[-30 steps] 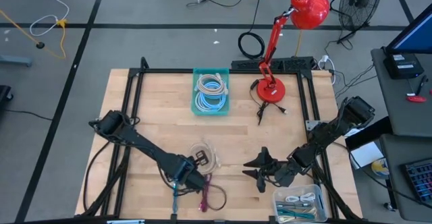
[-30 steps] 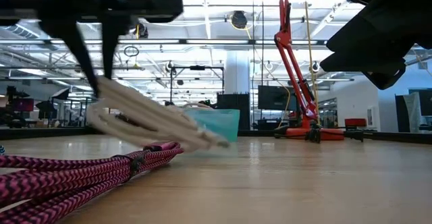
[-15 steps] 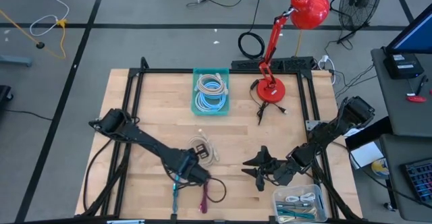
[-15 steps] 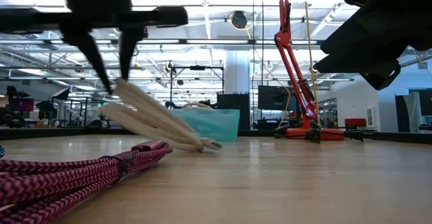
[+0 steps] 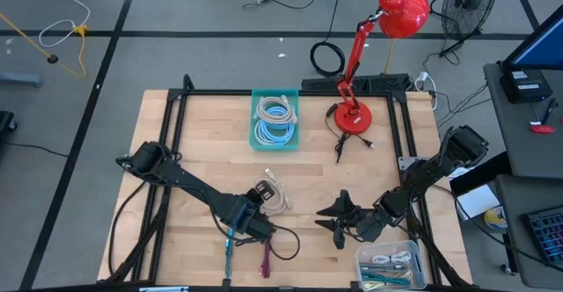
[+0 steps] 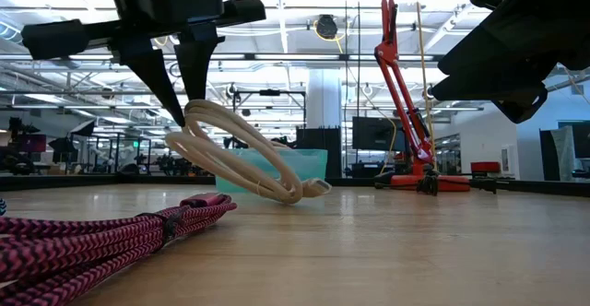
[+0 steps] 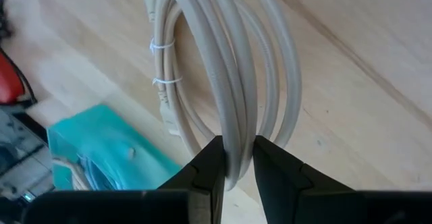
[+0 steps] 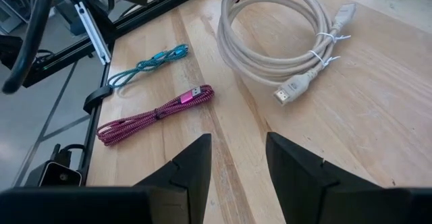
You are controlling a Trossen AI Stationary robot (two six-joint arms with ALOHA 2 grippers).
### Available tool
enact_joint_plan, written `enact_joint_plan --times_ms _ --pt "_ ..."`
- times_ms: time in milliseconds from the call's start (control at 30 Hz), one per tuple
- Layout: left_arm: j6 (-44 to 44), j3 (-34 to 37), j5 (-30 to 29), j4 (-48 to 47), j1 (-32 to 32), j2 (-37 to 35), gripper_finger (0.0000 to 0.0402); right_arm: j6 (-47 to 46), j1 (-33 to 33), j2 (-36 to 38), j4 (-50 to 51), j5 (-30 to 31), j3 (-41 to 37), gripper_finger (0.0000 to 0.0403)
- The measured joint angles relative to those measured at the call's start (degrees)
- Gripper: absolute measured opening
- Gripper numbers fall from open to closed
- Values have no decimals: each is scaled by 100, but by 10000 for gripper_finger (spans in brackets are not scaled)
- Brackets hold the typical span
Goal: Pick & Place USB Port
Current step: Put the brown HDMI cable into the green bin
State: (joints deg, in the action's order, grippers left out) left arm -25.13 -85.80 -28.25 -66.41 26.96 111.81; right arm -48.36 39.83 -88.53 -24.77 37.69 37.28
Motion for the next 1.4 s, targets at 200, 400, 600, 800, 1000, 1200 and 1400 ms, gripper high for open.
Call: enact_joint_plan --times_ms 200,400,600,800,1000,1200,1400 --pt "589 0 24 -108 0 0 79 0 0 0 0 0 0 132" --pt "644 0 132 -111 -4 2 79 0 0 0 -2 0 0 132" --pt "782 0 407 -114 -59 2 79 0 0 0 -2 -2 0 132" --pt "1023 0 657 -98 -70 4 80 0 0 0 -2 -7 0 132" --pt "1617 0 659 -91 -80 4 113 0 0 0 12 -7 0 132" --pt "2372 0 676 -66 -207 4 165 -30 1 0 17 -23 0 132" --pt "4943 0 734 -69 -510 4 175 -39 0 0 17 -26 0 132"
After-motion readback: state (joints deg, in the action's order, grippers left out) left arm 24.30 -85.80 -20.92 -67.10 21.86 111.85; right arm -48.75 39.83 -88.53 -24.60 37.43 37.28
